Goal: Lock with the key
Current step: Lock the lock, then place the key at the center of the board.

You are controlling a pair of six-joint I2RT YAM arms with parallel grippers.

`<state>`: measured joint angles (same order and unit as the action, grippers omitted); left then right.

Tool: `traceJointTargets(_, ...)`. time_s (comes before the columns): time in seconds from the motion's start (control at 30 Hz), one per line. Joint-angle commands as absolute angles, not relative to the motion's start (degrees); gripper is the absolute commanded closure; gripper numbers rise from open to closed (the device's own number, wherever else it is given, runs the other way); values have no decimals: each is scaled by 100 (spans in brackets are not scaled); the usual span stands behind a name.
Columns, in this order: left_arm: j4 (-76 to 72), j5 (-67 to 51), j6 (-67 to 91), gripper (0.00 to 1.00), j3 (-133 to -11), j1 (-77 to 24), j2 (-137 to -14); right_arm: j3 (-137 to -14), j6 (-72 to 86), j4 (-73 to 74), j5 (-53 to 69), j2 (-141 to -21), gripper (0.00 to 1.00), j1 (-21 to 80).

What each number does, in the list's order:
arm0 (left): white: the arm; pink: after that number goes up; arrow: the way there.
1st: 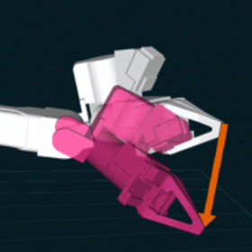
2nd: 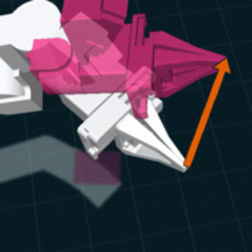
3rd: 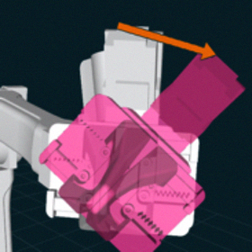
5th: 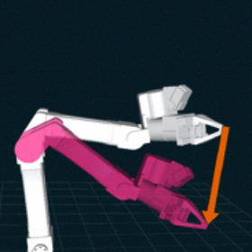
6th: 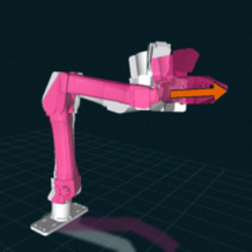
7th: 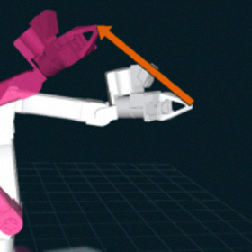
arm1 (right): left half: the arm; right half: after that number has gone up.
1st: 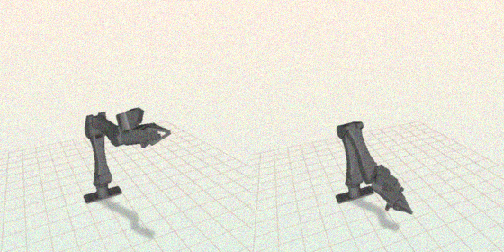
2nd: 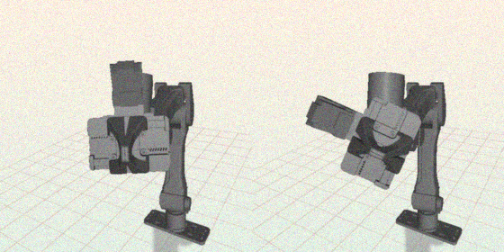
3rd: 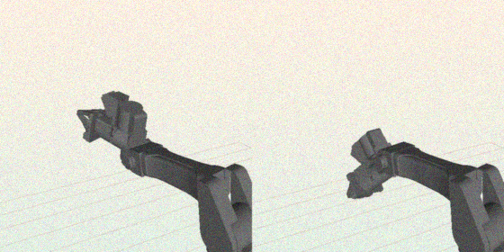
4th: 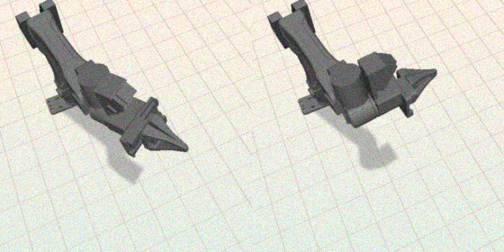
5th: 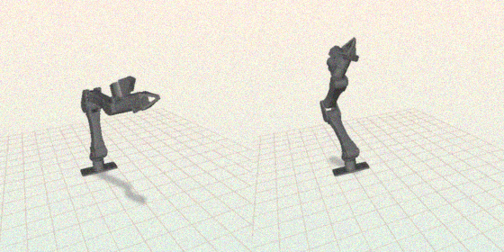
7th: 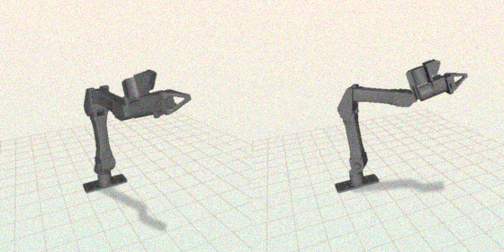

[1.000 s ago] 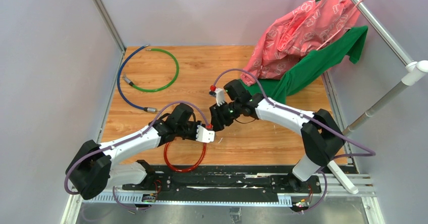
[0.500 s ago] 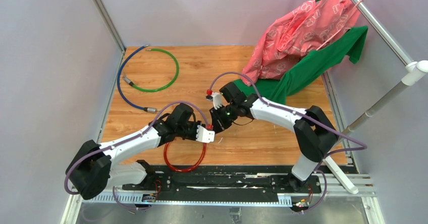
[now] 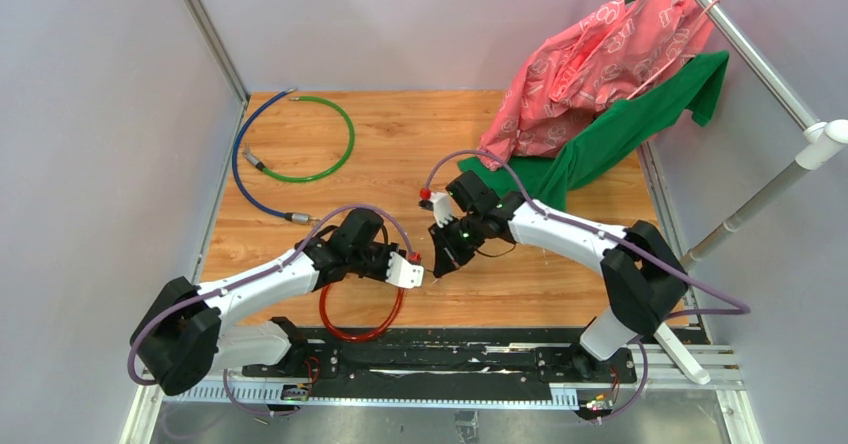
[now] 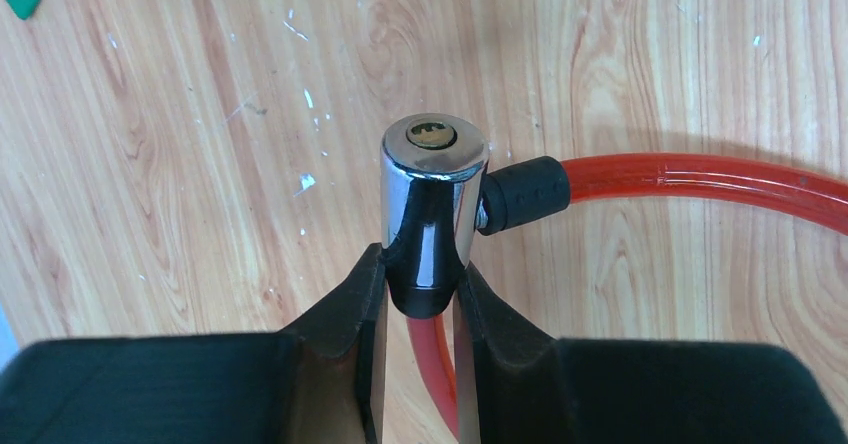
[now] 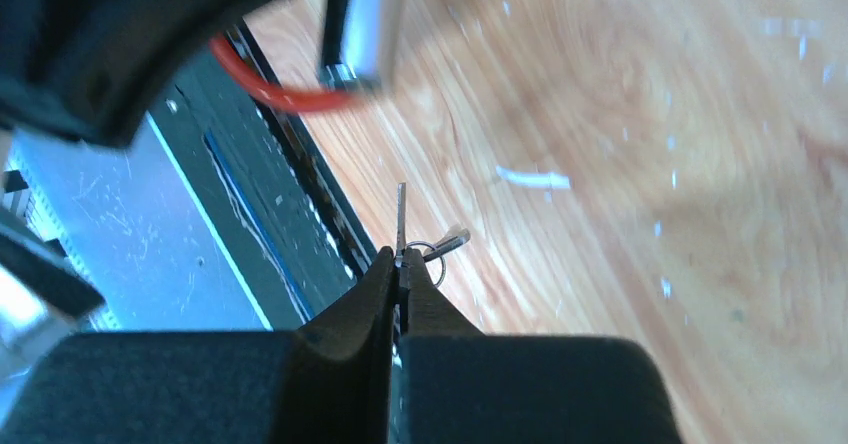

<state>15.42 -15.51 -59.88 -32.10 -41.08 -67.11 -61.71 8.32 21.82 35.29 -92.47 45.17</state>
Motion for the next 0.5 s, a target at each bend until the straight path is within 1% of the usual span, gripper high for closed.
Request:
traceJointTargets(0.0, 1801, -1303, -6438, 100, -3064, -4094, -6775, -5715, 564, 2982, 3270, -8751, 100, 4207)
traceJointTargets(0.1, 1691, -1293, -6412, 100, -3028, -4079, -6763, -5573, 526, 3036, 3292, -8495, 100, 3970)
traceJointTargets(0.27, 1650, -1361, -6314, 100, -3133, -4078, -6784, -5866, 431, 3139, 2894, -8311, 100, 3912)
traceJointTargets(0.37, 1523, -1402, -6178, 100, -3155, -4078, -6806, -6171, 470, 2807, 1945, -8373, 100, 3881)
traceJointTargets(0.4, 1476, -1439, -6107, 100, -3168, -4078, -6809, -6318, 520, 2530, 1424, -8472, 100, 3849)
traceJointTargets(0.47, 1470, -1460, -6078, 100, -3203, -4078, -6819, -6590, 479, 2186, 749, -8817, 100, 3756)
